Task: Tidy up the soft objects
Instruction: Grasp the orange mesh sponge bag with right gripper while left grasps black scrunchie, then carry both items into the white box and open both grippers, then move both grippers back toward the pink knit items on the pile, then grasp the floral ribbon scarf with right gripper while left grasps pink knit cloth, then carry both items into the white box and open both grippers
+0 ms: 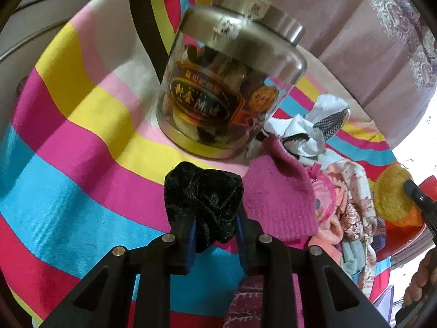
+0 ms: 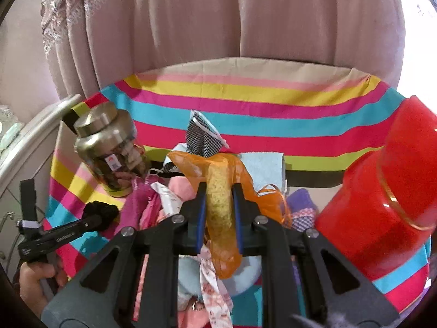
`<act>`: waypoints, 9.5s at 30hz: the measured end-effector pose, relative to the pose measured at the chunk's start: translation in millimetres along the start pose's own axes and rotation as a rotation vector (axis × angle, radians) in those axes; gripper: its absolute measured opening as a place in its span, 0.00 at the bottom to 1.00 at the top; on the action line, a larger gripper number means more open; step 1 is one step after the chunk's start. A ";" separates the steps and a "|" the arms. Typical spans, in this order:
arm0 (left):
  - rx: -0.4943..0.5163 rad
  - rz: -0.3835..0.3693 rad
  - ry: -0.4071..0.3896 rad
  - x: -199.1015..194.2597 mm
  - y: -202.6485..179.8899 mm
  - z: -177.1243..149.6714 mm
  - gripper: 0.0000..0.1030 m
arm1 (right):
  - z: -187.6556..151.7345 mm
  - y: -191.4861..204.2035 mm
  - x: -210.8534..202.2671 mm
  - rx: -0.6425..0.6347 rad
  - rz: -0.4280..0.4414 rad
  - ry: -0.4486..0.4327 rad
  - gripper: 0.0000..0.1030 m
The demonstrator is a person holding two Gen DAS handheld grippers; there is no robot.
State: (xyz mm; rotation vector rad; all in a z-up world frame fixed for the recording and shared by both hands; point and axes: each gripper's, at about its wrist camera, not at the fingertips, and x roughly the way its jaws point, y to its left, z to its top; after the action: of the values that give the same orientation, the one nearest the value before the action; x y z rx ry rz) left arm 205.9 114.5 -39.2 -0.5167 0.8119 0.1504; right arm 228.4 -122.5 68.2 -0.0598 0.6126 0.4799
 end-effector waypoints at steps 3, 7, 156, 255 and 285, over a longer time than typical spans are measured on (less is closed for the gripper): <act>0.007 -0.008 -0.032 -7.8 -1.4 0.7 0.24 | -0.8 -2.9 -23.5 0.006 0.011 -0.022 0.20; 0.018 -0.015 -0.072 -20.0 -3.6 -0.4 0.23 | -3.6 -8.4 -50.0 0.008 0.017 -0.042 0.20; -0.019 -0.290 -0.011 -52.3 -84.3 -24.0 0.50 | -81.4 -27.1 -50.0 0.001 0.025 0.251 0.73; 0.211 -0.300 -0.176 -126.3 -170.1 -62.4 0.10 | -159.4 -214.1 -211.9 0.340 -0.227 0.155 0.25; 0.730 -0.499 0.211 -113.0 -353.8 -222.6 0.11 | -215.8 -255.1 -198.4 0.465 -0.200 0.261 0.62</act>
State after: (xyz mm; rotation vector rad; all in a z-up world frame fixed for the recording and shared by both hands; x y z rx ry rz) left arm 96.6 -294.7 50.6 -0.0272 0.8533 -0.6525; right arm 85.7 -473.3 -18.4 0.2600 0.9516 0.1275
